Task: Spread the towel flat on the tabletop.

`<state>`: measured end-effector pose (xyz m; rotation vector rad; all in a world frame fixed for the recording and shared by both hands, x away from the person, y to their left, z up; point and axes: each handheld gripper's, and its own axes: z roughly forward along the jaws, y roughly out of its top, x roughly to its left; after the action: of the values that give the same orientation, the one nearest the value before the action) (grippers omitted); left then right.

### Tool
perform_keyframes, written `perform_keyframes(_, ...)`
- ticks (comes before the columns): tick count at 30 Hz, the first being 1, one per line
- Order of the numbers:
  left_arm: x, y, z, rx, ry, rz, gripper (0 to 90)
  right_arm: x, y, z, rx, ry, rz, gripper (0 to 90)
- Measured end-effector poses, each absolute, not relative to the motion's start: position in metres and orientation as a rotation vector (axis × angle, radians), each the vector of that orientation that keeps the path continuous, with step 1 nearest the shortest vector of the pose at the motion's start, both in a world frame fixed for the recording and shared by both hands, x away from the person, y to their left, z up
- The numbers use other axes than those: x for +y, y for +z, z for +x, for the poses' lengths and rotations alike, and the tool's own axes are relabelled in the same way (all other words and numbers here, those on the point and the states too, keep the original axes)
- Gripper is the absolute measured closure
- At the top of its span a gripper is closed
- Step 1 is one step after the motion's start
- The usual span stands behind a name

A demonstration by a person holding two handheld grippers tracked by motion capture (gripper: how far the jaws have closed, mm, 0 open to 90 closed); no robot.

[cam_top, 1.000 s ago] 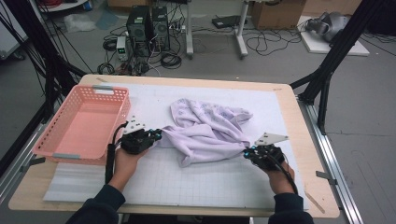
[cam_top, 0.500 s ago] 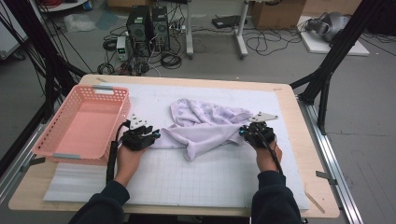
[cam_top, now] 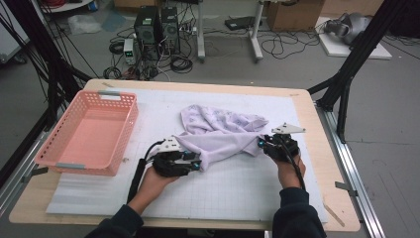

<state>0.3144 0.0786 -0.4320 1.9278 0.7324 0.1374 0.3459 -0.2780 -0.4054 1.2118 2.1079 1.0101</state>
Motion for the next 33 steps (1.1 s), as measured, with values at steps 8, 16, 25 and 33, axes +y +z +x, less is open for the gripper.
perform_keyframes(8,0.037,-0.45,0.316,0.74,0.379,2.127,53.8,-0.299,-0.403,0.318,2.096,1.116,1.178,69.5)
perform_keyframes(16,0.054,-0.436,0.318,0.748,0.247,1.955,83.3,-0.256,-0.421,0.307,2.251,1.142,0.966,60.6)
perform_keyframes(25,0.089,-0.42,0.323,0.784,0.108,1.763,83.3,-0.218,-0.434,0.329,2.239,0.916,0.938,72.9)
perform_keyframes(33,0.112,-0.415,0.326,0.813,0.077,1.67,83.2,-0.228,-0.432,0.328,2.306,0.919,0.938,89.3)
